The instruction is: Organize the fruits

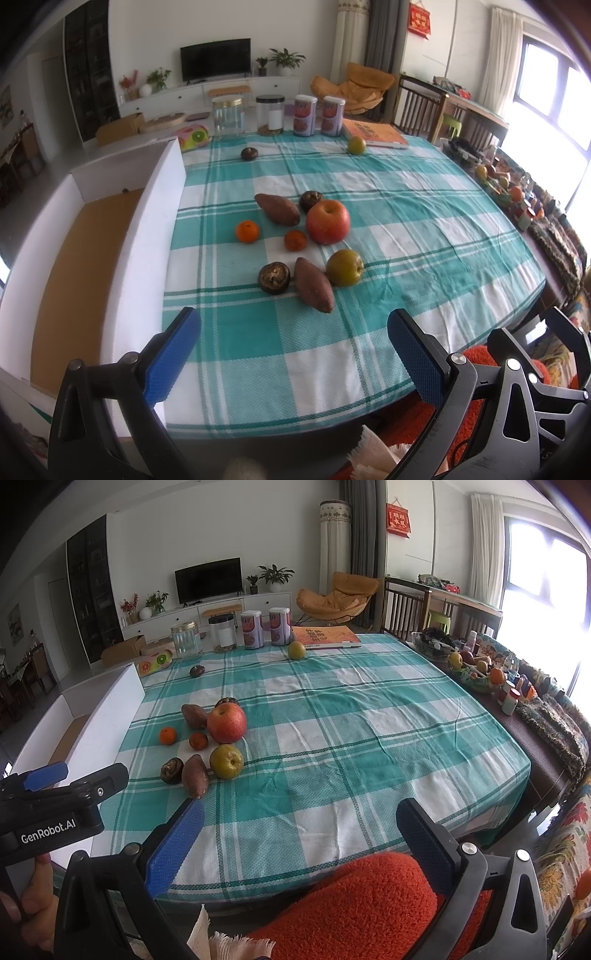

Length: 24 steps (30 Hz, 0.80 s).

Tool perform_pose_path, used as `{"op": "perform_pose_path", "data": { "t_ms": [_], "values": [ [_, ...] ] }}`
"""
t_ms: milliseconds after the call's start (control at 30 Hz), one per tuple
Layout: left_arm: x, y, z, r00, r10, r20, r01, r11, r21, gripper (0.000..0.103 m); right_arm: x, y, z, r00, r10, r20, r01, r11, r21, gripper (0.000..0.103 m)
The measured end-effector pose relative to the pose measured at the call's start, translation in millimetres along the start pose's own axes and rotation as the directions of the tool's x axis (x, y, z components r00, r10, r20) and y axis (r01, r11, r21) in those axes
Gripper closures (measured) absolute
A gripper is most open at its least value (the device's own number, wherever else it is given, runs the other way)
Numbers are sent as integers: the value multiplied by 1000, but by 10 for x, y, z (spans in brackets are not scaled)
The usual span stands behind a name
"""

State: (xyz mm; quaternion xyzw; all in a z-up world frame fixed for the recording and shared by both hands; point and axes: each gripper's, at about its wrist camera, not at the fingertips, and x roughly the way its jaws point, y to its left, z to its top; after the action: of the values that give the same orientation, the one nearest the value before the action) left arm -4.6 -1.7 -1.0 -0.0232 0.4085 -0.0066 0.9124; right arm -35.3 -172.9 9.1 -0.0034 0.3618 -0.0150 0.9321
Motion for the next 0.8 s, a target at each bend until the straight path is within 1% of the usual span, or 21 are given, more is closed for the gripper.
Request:
{"op": "perform_pose_path", "data": {
  "t_ms": [800],
  "values": [
    [7, -17, -25, 1000, -1, 0, 1, 1000, -2, 1, 2, 2, -12, 1000, 7, -2, -7, 1000, 2, 0]
  ]
}}
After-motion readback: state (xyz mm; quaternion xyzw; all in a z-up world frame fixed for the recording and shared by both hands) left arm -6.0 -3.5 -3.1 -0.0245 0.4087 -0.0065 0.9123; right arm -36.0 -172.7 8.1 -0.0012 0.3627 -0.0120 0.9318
